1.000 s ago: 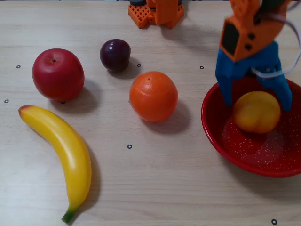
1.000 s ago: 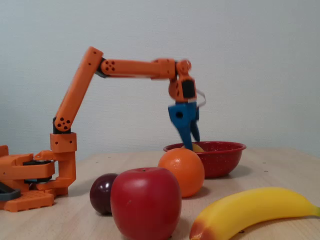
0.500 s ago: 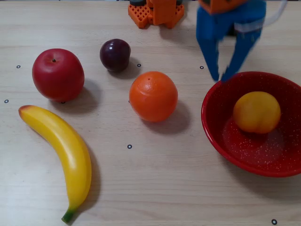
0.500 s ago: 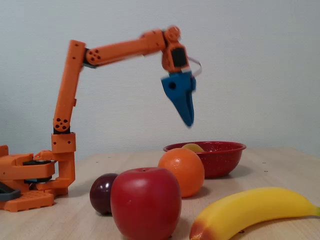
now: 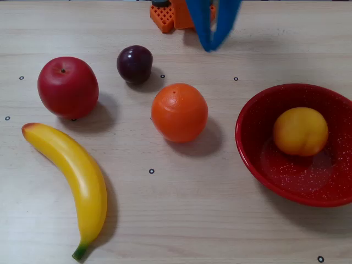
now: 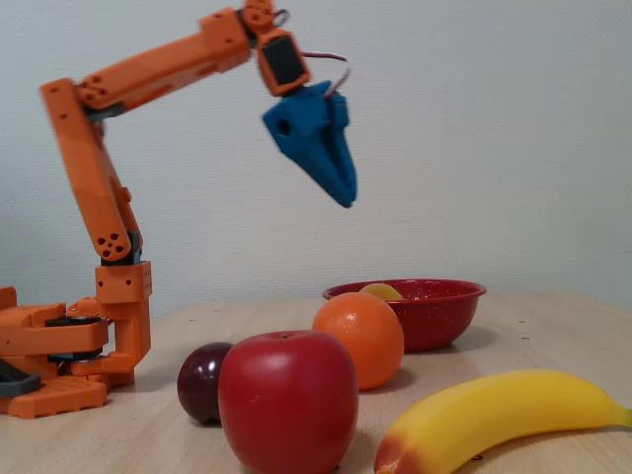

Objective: Put peach in the red bowl.

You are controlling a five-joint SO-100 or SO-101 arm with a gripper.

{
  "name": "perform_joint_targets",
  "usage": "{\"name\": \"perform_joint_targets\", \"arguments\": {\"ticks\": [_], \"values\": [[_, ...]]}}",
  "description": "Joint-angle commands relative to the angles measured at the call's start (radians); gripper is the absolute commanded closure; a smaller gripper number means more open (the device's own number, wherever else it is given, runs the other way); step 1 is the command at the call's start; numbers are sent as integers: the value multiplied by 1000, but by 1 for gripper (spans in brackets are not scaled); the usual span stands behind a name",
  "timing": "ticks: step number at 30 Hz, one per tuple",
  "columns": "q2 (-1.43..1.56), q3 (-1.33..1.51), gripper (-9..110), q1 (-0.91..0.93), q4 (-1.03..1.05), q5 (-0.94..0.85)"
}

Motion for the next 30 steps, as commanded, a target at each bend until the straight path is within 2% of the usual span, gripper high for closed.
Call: {"name": "perform_joint_targets", "arguments": {"ticks": [1, 18, 30], "values": [[172, 48, 102, 37, -41, 31], [882, 598, 102, 140, 48, 152], [1229, 884, 102, 156, 95, 196]]}}
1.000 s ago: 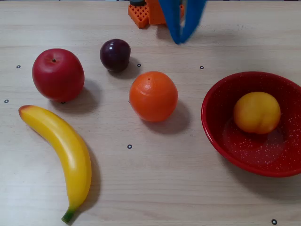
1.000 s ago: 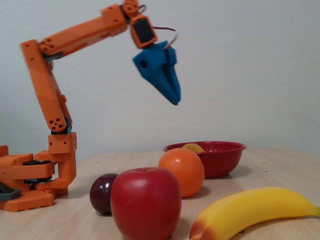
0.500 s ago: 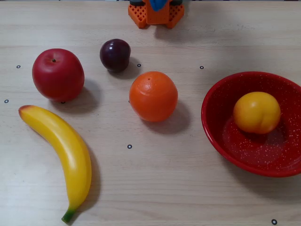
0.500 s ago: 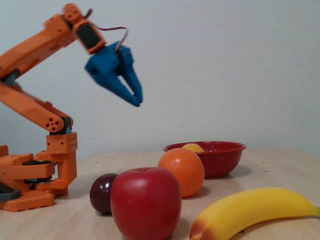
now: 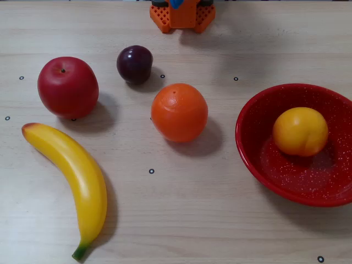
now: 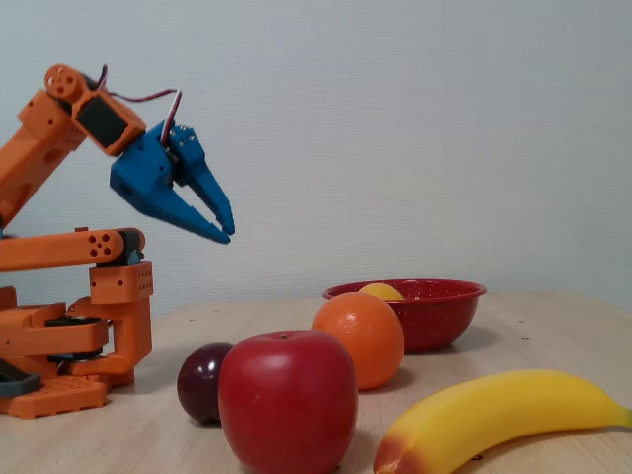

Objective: Put peach in the red bowl.

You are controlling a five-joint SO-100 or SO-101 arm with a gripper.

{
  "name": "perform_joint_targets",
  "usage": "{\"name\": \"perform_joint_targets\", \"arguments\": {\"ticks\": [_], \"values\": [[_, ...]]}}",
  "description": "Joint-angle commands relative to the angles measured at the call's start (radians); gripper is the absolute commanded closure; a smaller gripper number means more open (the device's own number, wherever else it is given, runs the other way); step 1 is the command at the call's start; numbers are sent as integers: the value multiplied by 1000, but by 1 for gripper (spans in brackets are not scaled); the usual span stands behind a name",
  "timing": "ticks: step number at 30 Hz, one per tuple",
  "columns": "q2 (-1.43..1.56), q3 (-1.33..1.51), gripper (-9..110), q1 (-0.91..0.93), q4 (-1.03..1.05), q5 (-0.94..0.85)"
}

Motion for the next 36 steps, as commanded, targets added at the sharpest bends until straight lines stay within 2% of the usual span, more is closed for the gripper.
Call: {"name": "perform_joint_targets", "arguments": {"ticks": [1, 6, 14, 19, 31, 36], "values": [[51, 11, 102, 20, 25, 18], [155, 133, 102, 18, -14, 20], [184, 362, 102, 15, -347, 55], [184, 558, 102, 14, -586, 152], [184, 804, 102, -6, -721, 425], [186, 879, 102, -11, -756, 472]]}}
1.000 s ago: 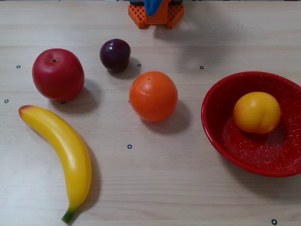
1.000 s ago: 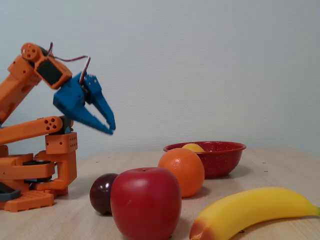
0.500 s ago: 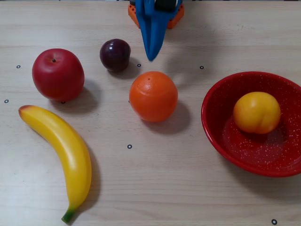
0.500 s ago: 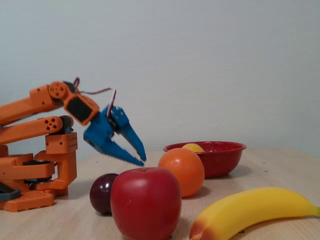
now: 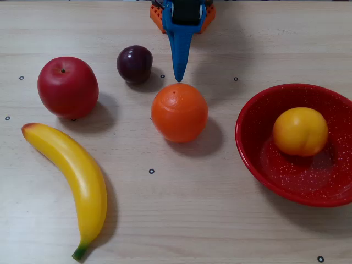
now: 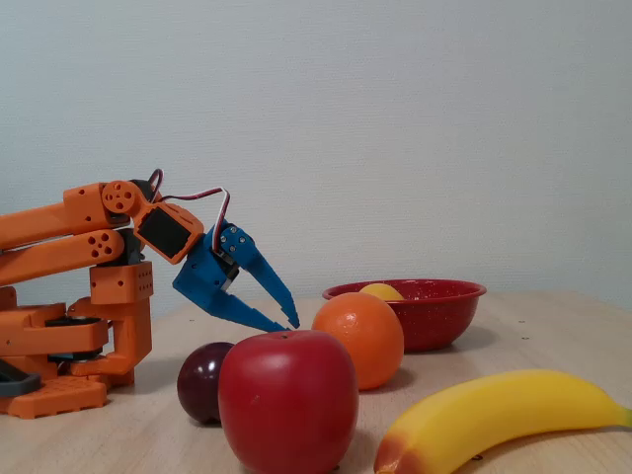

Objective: Put peach in the red bowl.

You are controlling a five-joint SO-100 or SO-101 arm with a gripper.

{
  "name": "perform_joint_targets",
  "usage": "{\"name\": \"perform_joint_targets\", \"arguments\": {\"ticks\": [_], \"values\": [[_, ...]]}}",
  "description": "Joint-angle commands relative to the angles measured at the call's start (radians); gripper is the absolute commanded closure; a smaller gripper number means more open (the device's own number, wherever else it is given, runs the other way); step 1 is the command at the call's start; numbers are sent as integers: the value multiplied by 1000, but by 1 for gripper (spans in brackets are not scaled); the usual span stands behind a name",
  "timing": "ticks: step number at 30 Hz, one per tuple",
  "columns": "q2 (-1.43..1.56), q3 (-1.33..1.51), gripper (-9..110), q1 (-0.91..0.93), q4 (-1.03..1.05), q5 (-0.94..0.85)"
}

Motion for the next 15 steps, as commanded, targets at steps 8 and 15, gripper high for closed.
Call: {"name": "perform_joint_targets", "arguments": {"ticks": [8, 15], "values": [[20, 41, 102, -14, -35, 29], [20, 40, 102, -25, -35, 11]]}}
